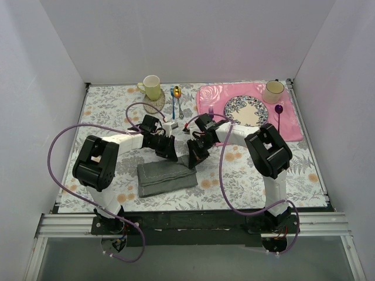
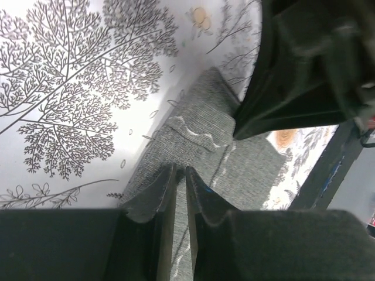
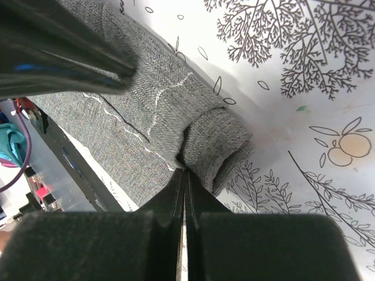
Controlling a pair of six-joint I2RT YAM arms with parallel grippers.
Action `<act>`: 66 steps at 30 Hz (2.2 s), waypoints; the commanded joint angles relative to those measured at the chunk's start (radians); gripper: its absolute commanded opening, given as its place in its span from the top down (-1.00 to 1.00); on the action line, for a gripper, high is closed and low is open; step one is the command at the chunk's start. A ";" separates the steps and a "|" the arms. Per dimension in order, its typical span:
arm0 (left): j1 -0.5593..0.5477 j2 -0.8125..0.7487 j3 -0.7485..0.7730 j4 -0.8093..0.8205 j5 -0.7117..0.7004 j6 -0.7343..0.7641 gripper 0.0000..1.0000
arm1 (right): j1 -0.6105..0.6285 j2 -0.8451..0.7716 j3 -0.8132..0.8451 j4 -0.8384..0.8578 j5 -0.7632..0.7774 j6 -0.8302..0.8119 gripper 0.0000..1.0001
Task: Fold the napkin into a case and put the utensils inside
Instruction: Smooth out the 2/3-rectangle-folded napkin at the center of the board.
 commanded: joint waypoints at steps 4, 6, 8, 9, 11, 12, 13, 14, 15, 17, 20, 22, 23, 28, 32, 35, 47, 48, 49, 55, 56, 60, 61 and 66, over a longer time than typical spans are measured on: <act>-0.003 -0.120 0.049 0.029 0.052 -0.092 0.71 | -0.009 -0.002 -0.059 0.038 0.062 -0.030 0.97; -0.003 -0.103 0.049 0.021 0.066 -0.114 0.71 | -0.009 -0.015 -0.059 0.045 0.057 -0.024 0.97; -0.007 -0.080 0.037 0.023 0.063 -0.122 0.73 | -0.009 -0.022 -0.057 0.045 0.048 -0.019 0.97; -0.015 -0.073 0.039 0.021 0.055 -0.120 0.74 | -0.011 -0.025 -0.057 0.045 0.048 -0.021 0.97; -0.016 -0.047 0.058 0.021 0.046 -0.119 0.74 | -0.009 -0.038 -0.060 0.047 0.040 -0.019 0.97; -0.018 -0.031 0.071 0.001 0.046 -0.119 0.75 | -0.011 -0.038 -0.062 0.047 0.039 -0.016 0.97; -0.019 -0.017 0.085 -0.017 0.049 -0.113 0.76 | -0.011 -0.039 -0.063 0.048 0.036 -0.011 0.97; -0.023 0.005 0.100 -0.031 0.044 -0.104 0.77 | -0.011 -0.038 -0.063 0.045 0.031 -0.010 0.97; -0.026 0.010 0.100 -0.039 0.043 -0.102 0.77 | -0.011 -0.038 -0.066 0.047 0.030 -0.005 0.97; -0.032 0.013 0.100 -0.042 0.038 -0.099 0.77 | -0.011 -0.038 -0.068 0.050 0.024 -0.002 0.97; -0.041 0.029 0.102 -0.060 0.018 -0.096 0.77 | -0.009 -0.038 -0.068 0.054 0.016 0.004 0.97; -0.047 0.058 0.108 -0.082 0.001 -0.091 0.79 | -0.009 -0.048 -0.068 0.053 0.013 0.004 0.97; -0.050 0.067 0.109 -0.085 -0.009 -0.093 0.80 | -0.009 -0.068 -0.071 0.062 0.010 0.002 0.97; -0.053 0.111 0.122 -0.099 -0.054 -0.105 0.83 | -0.018 -0.154 -0.070 0.062 -0.025 -0.036 0.15; -0.055 0.118 0.126 -0.106 -0.066 -0.103 0.85 | -0.055 -0.245 -0.054 0.061 -0.090 -0.067 -0.01; -0.055 0.116 0.115 -0.099 -0.071 -0.102 0.85 | -0.055 -0.269 -0.060 0.145 -0.119 0.010 0.07; -0.056 0.133 0.112 -0.094 -0.074 -0.111 0.85 | -0.025 -0.153 -0.134 0.398 -0.182 0.309 0.49; -0.056 0.135 0.112 -0.091 -0.075 -0.111 0.85 | -0.023 -0.150 -0.140 0.403 -0.171 0.312 0.49; -0.056 0.136 0.114 -0.091 -0.076 -0.111 0.85 | -0.019 -0.138 -0.143 0.404 -0.150 0.309 0.49; -0.053 0.127 0.108 -0.092 -0.079 -0.110 0.83 | -0.025 -0.061 -0.142 0.297 -0.046 0.263 0.52; -0.050 0.124 0.106 -0.086 -0.074 -0.111 0.81 | -0.025 -0.052 -0.136 0.271 -0.036 0.234 0.53; -0.018 0.081 0.089 -0.073 -0.023 -0.103 0.59 | -0.029 0.000 -0.091 0.153 0.005 0.167 0.57; -0.004 0.063 0.082 -0.065 0.013 -0.100 0.52 | -0.029 0.011 -0.088 0.128 0.011 0.160 0.58; 0.132 -0.131 -0.035 0.038 0.355 -0.184 0.04 | -0.038 0.019 -0.088 0.116 0.022 0.163 0.61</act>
